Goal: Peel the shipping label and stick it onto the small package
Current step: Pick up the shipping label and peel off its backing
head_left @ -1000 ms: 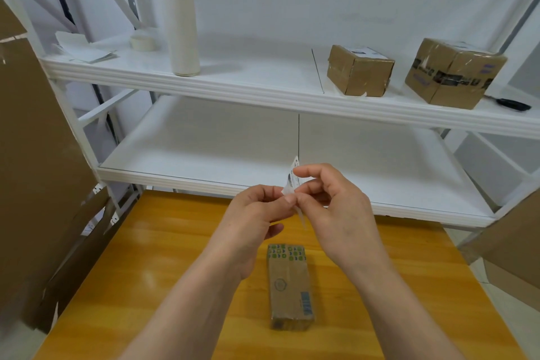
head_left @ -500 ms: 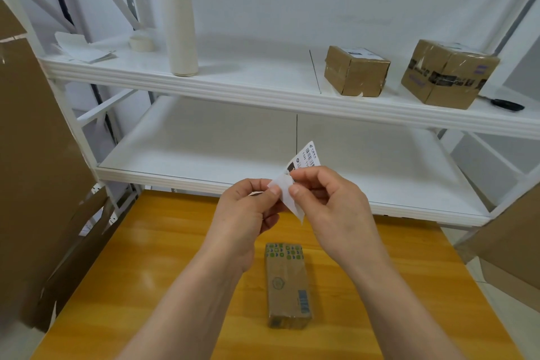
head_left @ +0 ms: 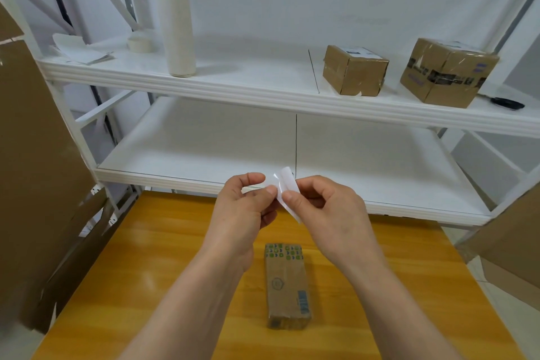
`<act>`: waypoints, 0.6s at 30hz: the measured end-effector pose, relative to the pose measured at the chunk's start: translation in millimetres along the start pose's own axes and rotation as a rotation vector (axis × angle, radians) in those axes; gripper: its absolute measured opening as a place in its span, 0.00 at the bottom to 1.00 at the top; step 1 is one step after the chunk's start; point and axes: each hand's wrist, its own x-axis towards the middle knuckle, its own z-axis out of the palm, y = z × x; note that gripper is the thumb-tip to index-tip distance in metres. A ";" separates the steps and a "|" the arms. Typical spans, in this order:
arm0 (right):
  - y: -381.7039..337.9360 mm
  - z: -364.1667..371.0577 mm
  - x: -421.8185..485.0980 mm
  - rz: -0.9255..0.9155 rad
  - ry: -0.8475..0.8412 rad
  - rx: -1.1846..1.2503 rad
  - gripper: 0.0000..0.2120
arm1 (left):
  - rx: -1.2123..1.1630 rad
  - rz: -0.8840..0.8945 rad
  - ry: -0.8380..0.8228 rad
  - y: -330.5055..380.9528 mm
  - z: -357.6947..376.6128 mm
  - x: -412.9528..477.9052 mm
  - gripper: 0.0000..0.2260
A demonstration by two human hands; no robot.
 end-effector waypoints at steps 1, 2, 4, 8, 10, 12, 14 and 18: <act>0.3 -0.1 0.2 -0.003 0.006 -0.009 0.08 | 0.010 0.002 -0.008 -0.2 0.8 -0.1 0.08; 0.4 -0.2 0.5 -0.005 0.012 -0.016 0.07 | 0.027 0.005 -0.020 -0.3 1.3 -0.4 0.06; 0.4 -0.2 1.4 -0.011 0.026 -0.023 0.06 | 0.061 0.012 -0.033 -0.4 2.3 -1.0 0.06; 1.7 -0.4 3.2 -0.012 0.047 -0.017 0.06 | 0.032 -0.014 -0.052 -0.8 3.3 -1.1 0.09; 2.9 -0.3 4.2 -0.012 0.056 -0.006 0.06 | 0.005 -0.033 -0.087 0.0 4.6 -1.4 0.07; 2.9 -0.2 4.4 -0.015 0.054 0.005 0.06 | -0.002 -0.043 -0.114 0.1 5.8 -1.3 0.03; 3.0 -0.4 4.8 -0.020 0.049 0.027 0.05 | -0.011 -0.047 -0.112 -0.3 6.6 -0.6 0.02; 6.0 -0.4 7.9 0.015 0.046 0.105 0.05 | -0.032 -0.056 -0.088 -1.5 7.7 1.4 0.03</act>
